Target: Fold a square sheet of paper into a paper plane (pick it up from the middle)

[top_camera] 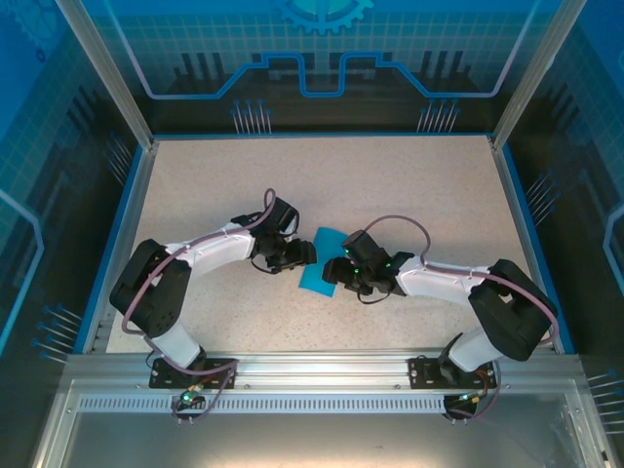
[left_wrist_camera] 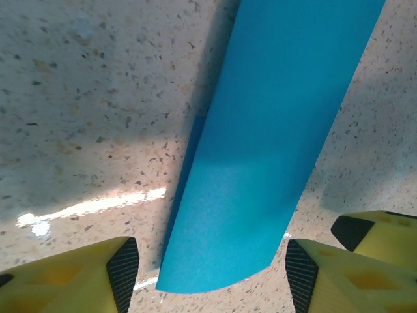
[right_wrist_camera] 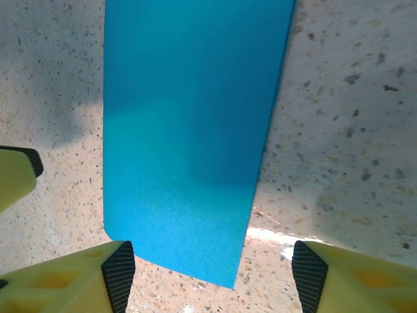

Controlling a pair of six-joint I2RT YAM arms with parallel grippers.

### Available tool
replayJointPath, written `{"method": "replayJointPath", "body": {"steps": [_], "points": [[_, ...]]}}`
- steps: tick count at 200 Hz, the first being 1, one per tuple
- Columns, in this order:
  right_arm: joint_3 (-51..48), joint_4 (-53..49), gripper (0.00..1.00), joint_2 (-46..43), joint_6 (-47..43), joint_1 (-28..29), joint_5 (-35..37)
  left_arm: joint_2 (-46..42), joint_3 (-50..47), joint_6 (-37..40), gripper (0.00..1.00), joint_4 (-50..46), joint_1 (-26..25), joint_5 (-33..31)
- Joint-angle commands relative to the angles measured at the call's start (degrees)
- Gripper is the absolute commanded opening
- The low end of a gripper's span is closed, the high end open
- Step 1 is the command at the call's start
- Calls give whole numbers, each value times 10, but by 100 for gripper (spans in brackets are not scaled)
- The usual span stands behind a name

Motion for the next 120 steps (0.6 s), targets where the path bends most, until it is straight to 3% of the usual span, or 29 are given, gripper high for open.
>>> {"method": "replayJointPath", "body": {"steps": [1, 120], "points": [[14, -40, 67, -14, -9, -1, 24, 9, -20, -22, 65, 18, 1, 38], [-1, -61, 65, -45, -18, -29, 31, 33, -28, -16, 61, 6, -38, 50]]}}
